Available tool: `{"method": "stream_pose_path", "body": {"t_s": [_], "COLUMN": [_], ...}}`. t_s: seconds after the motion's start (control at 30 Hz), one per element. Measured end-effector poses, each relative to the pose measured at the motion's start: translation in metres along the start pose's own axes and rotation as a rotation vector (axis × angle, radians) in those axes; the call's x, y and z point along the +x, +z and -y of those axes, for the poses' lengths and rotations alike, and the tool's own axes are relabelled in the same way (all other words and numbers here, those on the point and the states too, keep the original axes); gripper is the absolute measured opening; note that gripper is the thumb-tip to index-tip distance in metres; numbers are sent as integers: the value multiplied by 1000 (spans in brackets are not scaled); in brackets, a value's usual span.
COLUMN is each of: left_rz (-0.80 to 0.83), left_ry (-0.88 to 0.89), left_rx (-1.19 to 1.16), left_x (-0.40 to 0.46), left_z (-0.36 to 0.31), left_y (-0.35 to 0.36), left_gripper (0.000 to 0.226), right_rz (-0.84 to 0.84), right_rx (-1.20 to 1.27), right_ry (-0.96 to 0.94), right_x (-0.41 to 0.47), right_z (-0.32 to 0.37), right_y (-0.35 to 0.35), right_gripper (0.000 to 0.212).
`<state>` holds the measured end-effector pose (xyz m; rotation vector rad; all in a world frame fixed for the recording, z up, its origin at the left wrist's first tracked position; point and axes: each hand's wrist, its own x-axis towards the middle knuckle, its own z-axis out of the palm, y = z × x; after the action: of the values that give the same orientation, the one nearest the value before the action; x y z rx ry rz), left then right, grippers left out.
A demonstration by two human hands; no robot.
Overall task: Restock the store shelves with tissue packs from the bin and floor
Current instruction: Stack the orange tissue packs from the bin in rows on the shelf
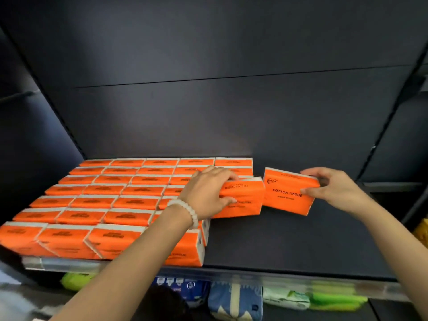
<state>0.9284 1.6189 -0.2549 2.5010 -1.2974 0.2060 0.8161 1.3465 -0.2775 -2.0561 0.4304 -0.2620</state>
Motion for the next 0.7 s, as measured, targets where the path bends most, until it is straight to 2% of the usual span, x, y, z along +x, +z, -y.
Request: {"method": "stream_pose_path", "body": {"t_s": [0.1, 0.17, 0.27, 0.37, 0.57, 0.7], "left_rz": [155, 176, 144, 194, 170, 145], "left_ry": [8, 8, 4, -13, -14, -42], "left_rx": [258, 332, 337, 351, 327, 316], "left_x": [-2, -2, -2, -3, -8, -11], "left_z": [3, 5, 5, 4, 1, -1], "left_y": [18, 27, 33, 34, 35, 35], "left_gripper": [42, 38, 40, 59, 48, 49], "right_rz": [7, 14, 20, 29, 77, 75], "right_rx": [29, 28, 11, 13, 26, 88], "right_ry": [22, 19, 16, 19, -11, -29], "right_x": [4, 8, 13, 12, 5, 5], "right_z": [-11, -15, -19, -19, -18, -10], "right_y": [13, 23, 30, 27, 32, 52], "right_gripper": [40, 41, 41, 40, 42, 43]}}
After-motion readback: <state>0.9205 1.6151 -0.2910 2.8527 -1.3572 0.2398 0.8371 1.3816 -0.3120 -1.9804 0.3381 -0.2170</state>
